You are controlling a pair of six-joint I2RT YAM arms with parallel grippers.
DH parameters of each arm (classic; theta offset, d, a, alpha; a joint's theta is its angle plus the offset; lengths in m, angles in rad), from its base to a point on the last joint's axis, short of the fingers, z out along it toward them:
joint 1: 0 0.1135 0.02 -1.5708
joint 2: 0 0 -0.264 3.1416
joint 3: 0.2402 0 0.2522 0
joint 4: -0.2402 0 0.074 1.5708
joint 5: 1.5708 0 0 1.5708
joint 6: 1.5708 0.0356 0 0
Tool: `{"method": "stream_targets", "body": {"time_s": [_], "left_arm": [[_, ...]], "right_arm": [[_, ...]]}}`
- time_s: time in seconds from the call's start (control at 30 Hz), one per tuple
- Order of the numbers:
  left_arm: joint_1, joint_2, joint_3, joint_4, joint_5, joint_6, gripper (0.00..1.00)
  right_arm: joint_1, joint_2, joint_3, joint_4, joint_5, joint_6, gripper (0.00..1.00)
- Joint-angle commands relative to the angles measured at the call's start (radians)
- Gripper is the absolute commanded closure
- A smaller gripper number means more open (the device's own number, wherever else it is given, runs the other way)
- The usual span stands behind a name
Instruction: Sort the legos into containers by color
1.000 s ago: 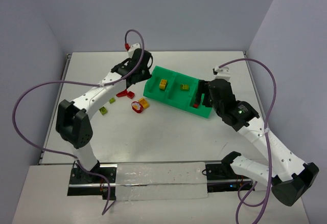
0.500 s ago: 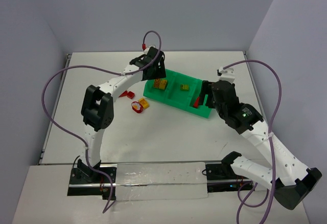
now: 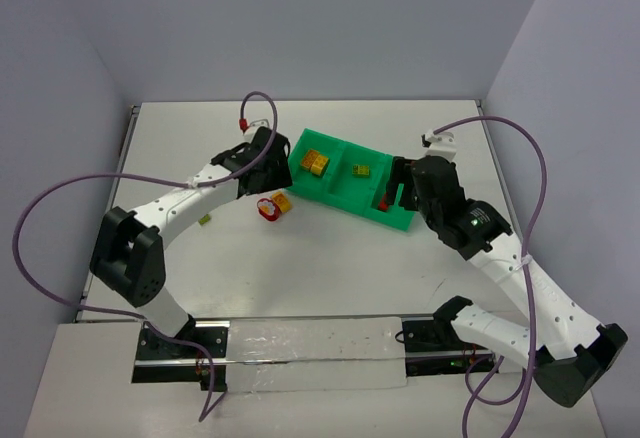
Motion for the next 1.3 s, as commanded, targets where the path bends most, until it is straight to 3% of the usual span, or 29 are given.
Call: {"method": "stream_targets", "body": {"time_s": [0.0,0.07,0.3,0.6,1.03,1.17,1.27], "left_arm": [[-0.010,-0.007,-0.073,0.066,0.027,-0.075,0.25],[-0.010,0.012,-0.079,0.034,-0.022,-0.134,0.16],[-0.002,0.079,-0.101,-0.005,-0.047,-0.275,0.06],[0.041,0.149,-0.115,0.013,-0.066,-0.326,0.24],[0.044,0.137,-0.179,0.025,-0.066,-0.353,0.41],[0.044,0.105,-0.184,0.000,-0.089,-0.355,0.56],[0.040,0.048,-0.180,-0.018,-0.111,-0.338,0.74]], "right_arm": [[-0.001,0.021,0.010,0.045,-0.017,0.009,0.18],[-0.002,0.020,0.015,0.039,-0.015,0.008,0.18],[-0.003,0.006,0.011,0.028,-0.006,0.005,0.18],[-0.003,-0.010,0.014,0.017,0.009,-0.003,0.18],[-0.004,0.002,0.017,0.029,-0.003,-0.004,0.18],[-0.003,0.009,0.021,0.035,-0.006,-0.005,0.18],[-0.003,0.012,0.020,0.040,-0.009,-0.003,0.18]]}}
